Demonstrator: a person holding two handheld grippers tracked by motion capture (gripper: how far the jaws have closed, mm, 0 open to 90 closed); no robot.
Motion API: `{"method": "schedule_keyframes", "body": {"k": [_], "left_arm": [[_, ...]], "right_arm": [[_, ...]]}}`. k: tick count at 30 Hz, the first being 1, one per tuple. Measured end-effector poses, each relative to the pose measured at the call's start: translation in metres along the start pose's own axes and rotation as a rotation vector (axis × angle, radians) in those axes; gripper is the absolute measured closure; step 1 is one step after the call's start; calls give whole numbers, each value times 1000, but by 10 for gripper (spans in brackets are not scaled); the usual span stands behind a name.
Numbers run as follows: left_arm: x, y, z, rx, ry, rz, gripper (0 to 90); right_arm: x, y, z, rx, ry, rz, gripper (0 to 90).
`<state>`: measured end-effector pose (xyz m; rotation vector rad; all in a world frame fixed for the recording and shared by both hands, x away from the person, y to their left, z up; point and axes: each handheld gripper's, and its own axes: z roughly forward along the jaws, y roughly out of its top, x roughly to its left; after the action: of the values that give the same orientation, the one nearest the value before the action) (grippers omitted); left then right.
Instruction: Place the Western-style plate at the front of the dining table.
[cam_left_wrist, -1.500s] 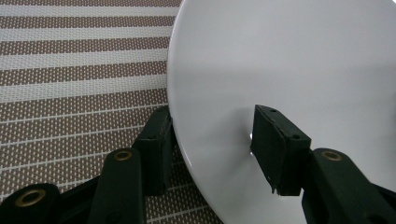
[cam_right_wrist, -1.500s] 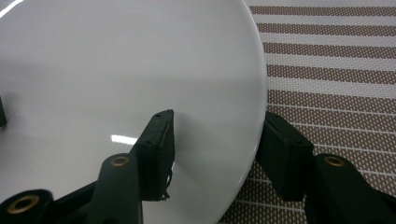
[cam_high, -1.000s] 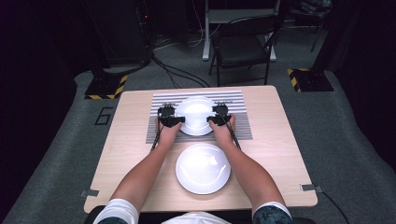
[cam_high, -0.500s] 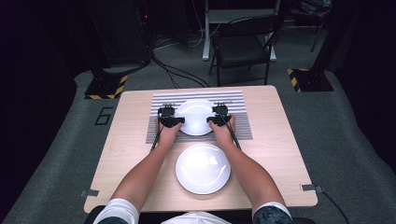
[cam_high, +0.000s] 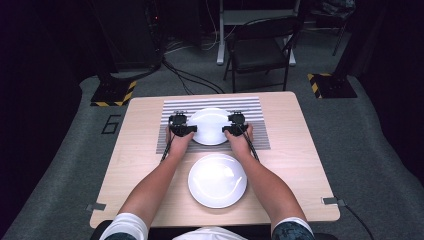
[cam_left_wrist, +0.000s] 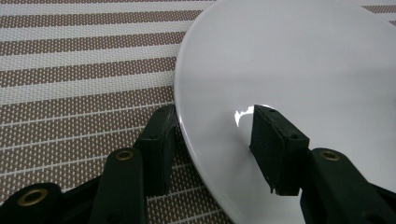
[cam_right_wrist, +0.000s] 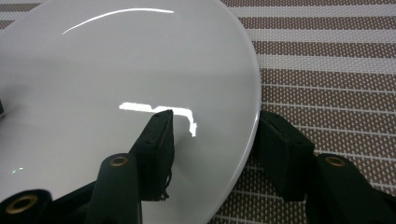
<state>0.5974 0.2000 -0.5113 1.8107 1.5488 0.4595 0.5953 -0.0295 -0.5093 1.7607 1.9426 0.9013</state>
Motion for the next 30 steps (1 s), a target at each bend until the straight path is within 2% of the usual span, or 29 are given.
{"method": "schedule_keyframes", "body": {"k": [9,12,14,19,23,30], "left_arm": [[3,0,-5,-16,-13,-8,487],[4,0,-8,-18,-19,8,482],[4,0,-10,-24,-16,-1,471],[5,-1,-18,-34,-16,29,470],[7,-1,-25,-33,-22,21,470],[10,-3,-35,-38,-26,29,469]], "right_arm": [[-7,-3,-9,-27,2,-1,454],[-10,-2,-14,-30,12,-2,453],[-10,-2,-18,-35,16,-2,453],[-8,-2,-29,-54,21,-32,450],[-7,-4,-39,-77,33,-48,447],[-11,-9,-54,-79,49,-60,443]]}}
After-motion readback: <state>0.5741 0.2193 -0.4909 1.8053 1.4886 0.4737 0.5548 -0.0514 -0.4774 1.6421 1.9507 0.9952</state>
